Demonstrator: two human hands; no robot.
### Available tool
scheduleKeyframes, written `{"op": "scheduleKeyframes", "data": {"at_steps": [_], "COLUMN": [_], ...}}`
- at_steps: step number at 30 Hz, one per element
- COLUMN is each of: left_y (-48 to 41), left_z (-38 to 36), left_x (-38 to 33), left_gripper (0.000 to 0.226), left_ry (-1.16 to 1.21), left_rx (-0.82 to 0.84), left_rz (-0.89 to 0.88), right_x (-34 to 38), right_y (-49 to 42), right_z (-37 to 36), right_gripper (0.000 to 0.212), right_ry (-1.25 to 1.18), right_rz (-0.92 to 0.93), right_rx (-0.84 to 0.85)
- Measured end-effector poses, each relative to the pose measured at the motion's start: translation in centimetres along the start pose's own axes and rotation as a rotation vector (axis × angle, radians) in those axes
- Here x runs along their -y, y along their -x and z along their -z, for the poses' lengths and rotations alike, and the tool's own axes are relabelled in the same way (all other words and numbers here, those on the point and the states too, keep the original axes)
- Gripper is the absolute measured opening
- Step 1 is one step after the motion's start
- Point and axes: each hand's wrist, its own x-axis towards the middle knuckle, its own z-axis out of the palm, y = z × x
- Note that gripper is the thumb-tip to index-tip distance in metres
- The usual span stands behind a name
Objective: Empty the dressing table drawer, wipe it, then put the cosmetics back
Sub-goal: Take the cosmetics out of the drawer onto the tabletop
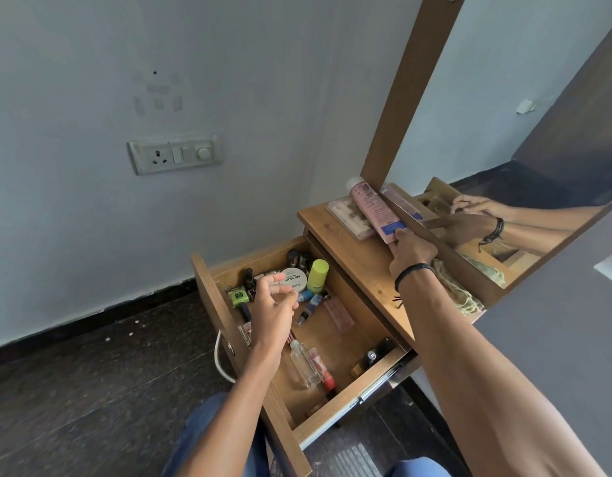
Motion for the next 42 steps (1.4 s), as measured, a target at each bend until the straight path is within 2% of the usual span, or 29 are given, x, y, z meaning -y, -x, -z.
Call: {"op": "scheduleKeyframes", "data": {"at_steps": [3,8,9,11,14,17,20,23,28,30,36,42], "left_y": [0.2,0.2,0.2,0.2,0.2,0.2,0.1,-0.1,-0.2,-0.2,-0.3,-1.1], "left_z": [0.0,0.0,0.0,-0.1,0.0,0.0,-0.1,-0.1,-0.1,-0.1,-0.2,-0.7], "left_x": [-0.2,-0.5,-0.5,-0.5,-0.5,-0.4,-0.3,-0.1,0.1,0.2,0.3,0.3], "left_gripper": [0.029,0.026,0.027,0.029,0.030,0.031,0.031,0.031,0.032,0.032,0.027,0.021], "left_ry": [-0.001,-0.006,-0.009,-0.013,-0.007,-0.013,-0.015,-0.007,-0.025,-0.029,-0.079,-0.231], "left_rx": [-0.004,-0.009,-0.009,-0.005,0.001,0.000,0.006,0.012,0.021,0.027,0.080,0.143], "left_rz": [0.005,0.023,0.027,0.035,0.051,0.054,0.049,0.050,0.051,0.051,0.044,0.016], "right_x": [0.0,-0.5,-0.6,-1.4,-3.7,-5.9,-6.8,-6.9,-5.4,-5.0,-4.3,-4.5], "right_y": [1.1,2.7,3.3,4.9,8.8,10.2,9.7,9.4,8.8,8.7,8.5,8.2], "right_z": [-0.1,0.7,0.9,1.3,1.5,2.3,3.3,4.1,4.5,4.7,5.1,5.3], "right_gripper": [0.023,0.005,0.007,0.026,0.025,0.019,0.020,0.017,0.016,0.015,0.014,0.017], "right_ry": [0.004,-0.003,0.012,0.057,0.174,0.418,0.570,0.585,0.391,0.347,0.319,0.359], "right_rz": [0.064,0.066,0.088,0.167,0.423,0.720,0.823,0.771,0.488,0.427,0.361,0.388], "right_rx": [-0.169,-0.246,-0.261,-0.290,-0.221,-0.083,0.054,0.111,0.184,0.213,0.316,0.388]}}
